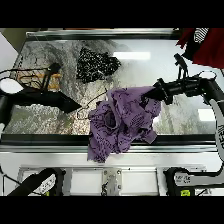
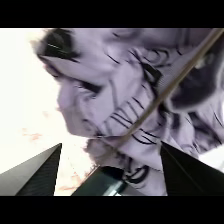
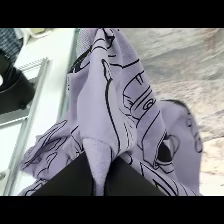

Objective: Fold the clothes and pants, and hang the long-sleeved shirts on hangers.

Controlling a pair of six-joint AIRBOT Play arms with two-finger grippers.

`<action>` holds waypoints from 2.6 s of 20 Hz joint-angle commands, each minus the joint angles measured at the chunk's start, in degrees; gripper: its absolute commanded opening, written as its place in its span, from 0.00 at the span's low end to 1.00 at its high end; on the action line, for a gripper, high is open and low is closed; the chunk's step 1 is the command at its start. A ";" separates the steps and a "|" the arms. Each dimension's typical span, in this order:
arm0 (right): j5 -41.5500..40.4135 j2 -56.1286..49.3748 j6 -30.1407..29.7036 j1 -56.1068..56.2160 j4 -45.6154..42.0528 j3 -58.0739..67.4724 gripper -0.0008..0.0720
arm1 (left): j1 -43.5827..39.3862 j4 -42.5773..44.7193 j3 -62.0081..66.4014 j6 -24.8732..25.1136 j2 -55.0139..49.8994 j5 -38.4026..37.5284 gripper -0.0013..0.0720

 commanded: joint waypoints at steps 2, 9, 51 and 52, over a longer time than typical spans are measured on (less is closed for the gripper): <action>-3.87 4.07 1.11 -2.12 3.02 0.07 0.02 | 0.57 10.27 -2.14 -17.55 10.10 5.84 0.83; -6.36 5.27 3.37 -2.03 3.50 0.07 0.02 | -20.98 10.43 -20.35 -42.62 18.97 27.23 0.83; -4.59 12.48 13.55 -2.58 -8.02 -1.53 0.02 | -8.04 13.53 -6.60 -39.10 3.76 22.01 0.05; -4.61 12.70 13.53 -2.56 -8.17 -2.19 0.02 | -7.32 13.53 -5.38 -38.27 3.76 20.70 0.05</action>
